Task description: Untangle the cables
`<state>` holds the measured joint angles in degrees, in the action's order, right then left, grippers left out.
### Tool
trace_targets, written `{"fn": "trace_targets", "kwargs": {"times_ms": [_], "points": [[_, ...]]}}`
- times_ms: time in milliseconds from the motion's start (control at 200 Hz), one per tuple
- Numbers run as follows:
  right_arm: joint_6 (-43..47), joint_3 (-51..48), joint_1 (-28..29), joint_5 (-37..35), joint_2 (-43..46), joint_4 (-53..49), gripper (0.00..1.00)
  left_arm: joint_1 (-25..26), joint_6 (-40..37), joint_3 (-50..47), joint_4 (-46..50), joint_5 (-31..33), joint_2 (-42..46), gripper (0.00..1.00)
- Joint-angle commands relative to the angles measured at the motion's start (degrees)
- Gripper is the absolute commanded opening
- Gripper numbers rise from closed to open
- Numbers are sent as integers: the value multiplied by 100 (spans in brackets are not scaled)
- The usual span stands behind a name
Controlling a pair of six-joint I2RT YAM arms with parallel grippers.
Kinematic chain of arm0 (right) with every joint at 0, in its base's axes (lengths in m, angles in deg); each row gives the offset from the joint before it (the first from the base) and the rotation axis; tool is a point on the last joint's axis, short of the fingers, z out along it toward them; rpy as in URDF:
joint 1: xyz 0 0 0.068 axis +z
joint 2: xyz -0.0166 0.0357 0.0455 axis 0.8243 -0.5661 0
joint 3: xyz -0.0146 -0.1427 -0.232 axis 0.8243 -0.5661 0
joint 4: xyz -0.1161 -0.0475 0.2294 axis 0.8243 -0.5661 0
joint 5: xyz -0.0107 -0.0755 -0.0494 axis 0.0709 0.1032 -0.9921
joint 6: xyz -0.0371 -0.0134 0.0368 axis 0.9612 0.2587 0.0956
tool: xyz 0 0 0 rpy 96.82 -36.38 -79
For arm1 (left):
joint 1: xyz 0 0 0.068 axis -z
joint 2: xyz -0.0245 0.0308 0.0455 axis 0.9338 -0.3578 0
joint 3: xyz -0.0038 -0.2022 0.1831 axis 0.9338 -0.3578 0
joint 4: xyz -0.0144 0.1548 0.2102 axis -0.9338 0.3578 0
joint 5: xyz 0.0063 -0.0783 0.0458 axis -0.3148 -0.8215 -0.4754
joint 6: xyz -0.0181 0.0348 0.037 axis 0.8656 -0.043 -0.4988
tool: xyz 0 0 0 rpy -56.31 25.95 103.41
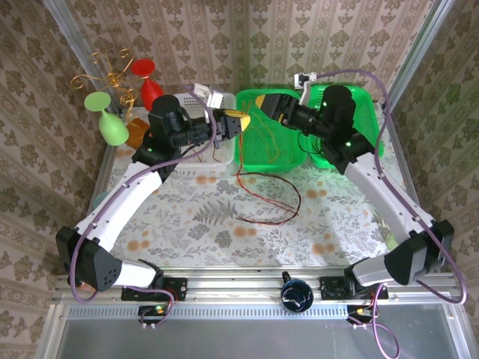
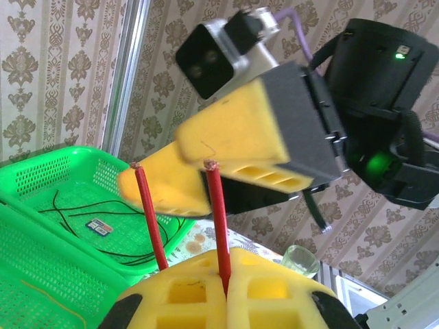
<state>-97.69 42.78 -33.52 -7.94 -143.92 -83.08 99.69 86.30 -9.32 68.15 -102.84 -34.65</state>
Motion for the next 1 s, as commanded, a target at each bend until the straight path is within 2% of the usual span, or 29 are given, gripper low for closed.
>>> {"fn": "trace_targets", "kwargs": {"times_ms": [0, 175, 265, 440, 690, 995], "points": [[-222, 368, 127, 382, -253, 253, 67, -24, 94, -79, -276, -89, 228, 0], [-250, 586, 236, 486, -547, 304, 58, -16, 115, -149, -266, -97, 288, 0], [-273, 577, 261, 496, -613, 314, 57, -25, 105, -160, -243, -114, 302, 0], [-330, 538, 251, 473, -540, 354, 76, -24, 80, -165, -200, -132, 298, 0], [-523, 544, 179, 667, -555, 465, 78, -33, 108, -203, -277, -139, 265, 0], [-646, 574, 191, 946, -773, 532, 61, -42, 133, -101, -268, -203, 228, 0]]}}
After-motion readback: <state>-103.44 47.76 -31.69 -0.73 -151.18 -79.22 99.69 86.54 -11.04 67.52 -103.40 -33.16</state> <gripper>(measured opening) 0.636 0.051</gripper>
